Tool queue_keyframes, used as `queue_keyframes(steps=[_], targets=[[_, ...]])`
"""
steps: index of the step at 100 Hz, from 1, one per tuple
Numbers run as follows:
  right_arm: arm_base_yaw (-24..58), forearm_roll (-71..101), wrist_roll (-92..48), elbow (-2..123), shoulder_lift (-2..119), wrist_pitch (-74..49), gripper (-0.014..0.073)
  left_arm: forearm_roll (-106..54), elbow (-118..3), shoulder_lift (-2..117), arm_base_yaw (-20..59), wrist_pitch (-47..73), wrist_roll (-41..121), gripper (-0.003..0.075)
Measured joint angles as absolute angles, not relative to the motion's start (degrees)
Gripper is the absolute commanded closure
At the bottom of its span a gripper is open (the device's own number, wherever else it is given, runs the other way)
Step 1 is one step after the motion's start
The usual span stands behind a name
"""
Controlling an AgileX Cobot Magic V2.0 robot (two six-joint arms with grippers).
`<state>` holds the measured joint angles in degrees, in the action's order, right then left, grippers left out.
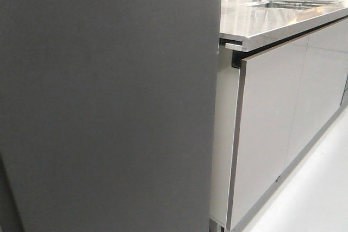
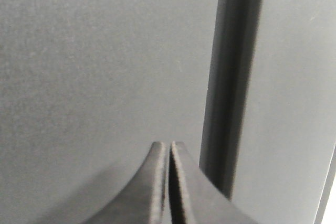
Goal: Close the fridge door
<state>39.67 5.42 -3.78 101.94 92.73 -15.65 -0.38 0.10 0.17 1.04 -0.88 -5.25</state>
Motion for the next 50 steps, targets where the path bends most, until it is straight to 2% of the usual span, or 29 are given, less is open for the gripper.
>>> queue_keyframes(steps=[16,50], targets=[[37.3,4.1,-3.8,98.3,89.0,-15.6,0.067,-0.4,0.1,0.2,1.0,-0.9,-5.2,0.0741],[32.4,3.7,-2.8,77.1,73.4,-8.1,0.067,-0.4,0.1,0.2,1.0,-0.9,-5.2,0.0741]])
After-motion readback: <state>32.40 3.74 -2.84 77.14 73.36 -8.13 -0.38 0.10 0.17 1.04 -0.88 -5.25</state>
